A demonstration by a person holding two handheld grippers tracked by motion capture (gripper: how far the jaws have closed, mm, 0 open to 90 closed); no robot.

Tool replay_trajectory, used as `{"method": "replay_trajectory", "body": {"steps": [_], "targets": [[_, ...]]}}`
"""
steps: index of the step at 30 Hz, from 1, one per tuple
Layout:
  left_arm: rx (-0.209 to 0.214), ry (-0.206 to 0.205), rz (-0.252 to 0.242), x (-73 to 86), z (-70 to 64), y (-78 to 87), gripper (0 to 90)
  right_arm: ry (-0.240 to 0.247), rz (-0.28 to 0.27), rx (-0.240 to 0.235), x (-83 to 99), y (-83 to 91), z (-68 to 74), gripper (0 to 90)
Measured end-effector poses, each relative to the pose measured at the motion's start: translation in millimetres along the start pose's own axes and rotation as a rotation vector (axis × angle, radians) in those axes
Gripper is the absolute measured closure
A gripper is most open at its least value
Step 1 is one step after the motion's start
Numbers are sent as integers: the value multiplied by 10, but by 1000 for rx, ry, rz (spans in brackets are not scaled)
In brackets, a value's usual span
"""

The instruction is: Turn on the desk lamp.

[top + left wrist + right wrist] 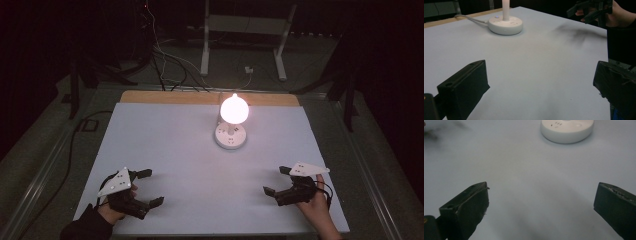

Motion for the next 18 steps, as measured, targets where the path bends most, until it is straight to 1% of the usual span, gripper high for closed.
{"method": "replay_trajectory", "body": {"steps": [5,10,11,13,16,18], "targets": [[1,0,-1,0,1,0,3,-25,7,14,109,102,-24,0],[0,0,-1,0,-1,-1,3,-30,17,47,201,211,-32,0],[0,1,-1,0,0,-1,3,-42,17,57,241,254,-40,0],[0,-1,2,2,0,0,3,-47,34,78,289,291,-55,0],[1,1,-2,1,0,-3,3,-57,32,83,326,328,-61,0],[2,1,2,4,2,-4,3,-60,31,99,350,351,-78,0]]}}
Point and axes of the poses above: each handheld gripper's, and its own axes: y roughly backward along the jaws, x roughly out of its underside, z roughly to its left, the point moved 4 cm from there along -y, roughly forward along the jaws, and after that the axes turned 11 degrees about -z, right-handed, at the moved point
